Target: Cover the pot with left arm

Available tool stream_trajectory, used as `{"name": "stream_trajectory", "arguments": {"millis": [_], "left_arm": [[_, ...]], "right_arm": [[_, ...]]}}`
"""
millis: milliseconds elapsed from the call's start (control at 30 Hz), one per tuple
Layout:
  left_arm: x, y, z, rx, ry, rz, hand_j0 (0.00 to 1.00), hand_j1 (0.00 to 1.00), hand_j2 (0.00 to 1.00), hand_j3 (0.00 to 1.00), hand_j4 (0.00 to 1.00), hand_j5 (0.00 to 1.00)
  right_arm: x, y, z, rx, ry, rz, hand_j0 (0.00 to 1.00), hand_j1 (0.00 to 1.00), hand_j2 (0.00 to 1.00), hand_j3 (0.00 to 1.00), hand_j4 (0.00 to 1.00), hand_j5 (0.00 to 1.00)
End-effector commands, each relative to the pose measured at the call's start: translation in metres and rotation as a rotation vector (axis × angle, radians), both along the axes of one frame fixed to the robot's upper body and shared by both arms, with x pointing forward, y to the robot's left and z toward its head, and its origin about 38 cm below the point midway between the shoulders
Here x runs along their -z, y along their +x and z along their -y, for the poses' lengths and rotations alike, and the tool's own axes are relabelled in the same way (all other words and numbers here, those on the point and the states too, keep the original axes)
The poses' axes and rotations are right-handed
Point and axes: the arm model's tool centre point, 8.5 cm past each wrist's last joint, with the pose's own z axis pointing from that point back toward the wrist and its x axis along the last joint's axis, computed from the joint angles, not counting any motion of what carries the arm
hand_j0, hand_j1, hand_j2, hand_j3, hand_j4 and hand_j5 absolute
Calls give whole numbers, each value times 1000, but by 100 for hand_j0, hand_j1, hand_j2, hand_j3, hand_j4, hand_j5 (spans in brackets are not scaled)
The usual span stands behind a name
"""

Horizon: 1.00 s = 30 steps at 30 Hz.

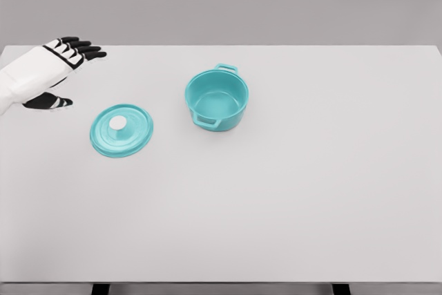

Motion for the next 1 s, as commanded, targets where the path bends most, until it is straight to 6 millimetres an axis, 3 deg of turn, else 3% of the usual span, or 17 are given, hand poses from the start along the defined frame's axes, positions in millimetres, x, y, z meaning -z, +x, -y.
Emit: {"name": "stream_trajectory", "arguments": {"millis": [0,200,333,400,467,600,967], "left_arm": [[2,1,-3,-10,-7,-9,100,100,100,100,100,100],[2,7,-12,-34,-21,-19,100,100,100,100,100,100],[0,12,-24,-41,152,-197,100,100,100,100,100,100],[-8,16,-16,3,172,-210,100,100,100,100,100,100],[-16,15,-13,55,202,-244,86,86,86,86,86,86],[-21,17,1,108,233,-249,82,82,82,82,82,82],[4,9,33,201,205,-264,80,80,80,80,80,80]], "right_arm": [[0,0,0,0,0,0,100,100,100,100,100,100],[0,0,0,0,0,0,100,100,100,100,100,100],[0,0,0,1,0,0,100,100,100,100,100,100],[0,0,0,0,0,0,100,100,100,100,100,100],[0,0,0,0,0,0,100,100,100,100,100,100],[0,0,0,0,0,0,100,100,100,100,100,100],[0,0,0,1,0,0,100,100,100,100,100,100]]}}
